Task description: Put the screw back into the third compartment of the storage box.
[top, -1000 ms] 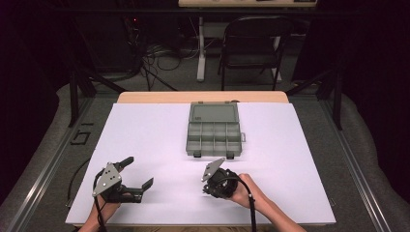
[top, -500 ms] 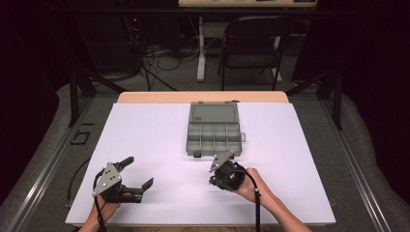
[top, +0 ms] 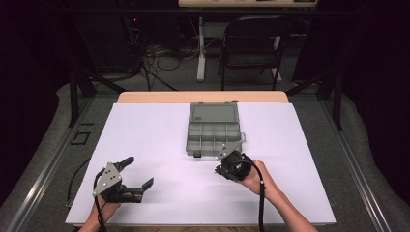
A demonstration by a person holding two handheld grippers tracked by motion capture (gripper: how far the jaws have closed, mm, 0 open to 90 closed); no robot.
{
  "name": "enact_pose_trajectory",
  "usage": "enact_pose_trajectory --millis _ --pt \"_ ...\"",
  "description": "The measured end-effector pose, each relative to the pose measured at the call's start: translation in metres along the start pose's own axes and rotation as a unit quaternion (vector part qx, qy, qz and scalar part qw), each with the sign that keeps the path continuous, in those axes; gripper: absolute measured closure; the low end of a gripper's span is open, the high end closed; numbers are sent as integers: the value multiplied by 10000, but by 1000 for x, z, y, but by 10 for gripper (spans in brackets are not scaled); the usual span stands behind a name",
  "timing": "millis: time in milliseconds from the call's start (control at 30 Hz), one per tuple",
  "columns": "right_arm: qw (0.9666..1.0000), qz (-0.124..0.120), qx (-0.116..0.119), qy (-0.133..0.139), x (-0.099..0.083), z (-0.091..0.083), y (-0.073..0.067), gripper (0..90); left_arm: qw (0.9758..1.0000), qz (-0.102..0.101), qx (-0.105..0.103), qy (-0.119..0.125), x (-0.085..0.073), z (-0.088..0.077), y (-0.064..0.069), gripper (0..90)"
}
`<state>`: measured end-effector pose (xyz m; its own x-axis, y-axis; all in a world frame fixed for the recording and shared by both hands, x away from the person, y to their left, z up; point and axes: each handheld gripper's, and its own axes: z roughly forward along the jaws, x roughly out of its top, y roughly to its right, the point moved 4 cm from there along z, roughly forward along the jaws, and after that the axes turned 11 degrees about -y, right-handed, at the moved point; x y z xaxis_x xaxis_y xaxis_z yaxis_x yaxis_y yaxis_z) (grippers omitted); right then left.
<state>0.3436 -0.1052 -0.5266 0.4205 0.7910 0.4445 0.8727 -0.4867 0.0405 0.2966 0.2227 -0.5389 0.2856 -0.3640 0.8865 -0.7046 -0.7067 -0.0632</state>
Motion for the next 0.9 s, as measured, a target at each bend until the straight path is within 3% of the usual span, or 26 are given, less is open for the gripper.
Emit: enact_pose_trajectory --millis 167,900 --pt "9998 196 -65 27 0 -5 8 863 10000 -6 -7 -4 0 0 0 2" --pt "9975 575 -375 172 6 -23 49 863 10000 -25 -12 -13 0 1 0 2"
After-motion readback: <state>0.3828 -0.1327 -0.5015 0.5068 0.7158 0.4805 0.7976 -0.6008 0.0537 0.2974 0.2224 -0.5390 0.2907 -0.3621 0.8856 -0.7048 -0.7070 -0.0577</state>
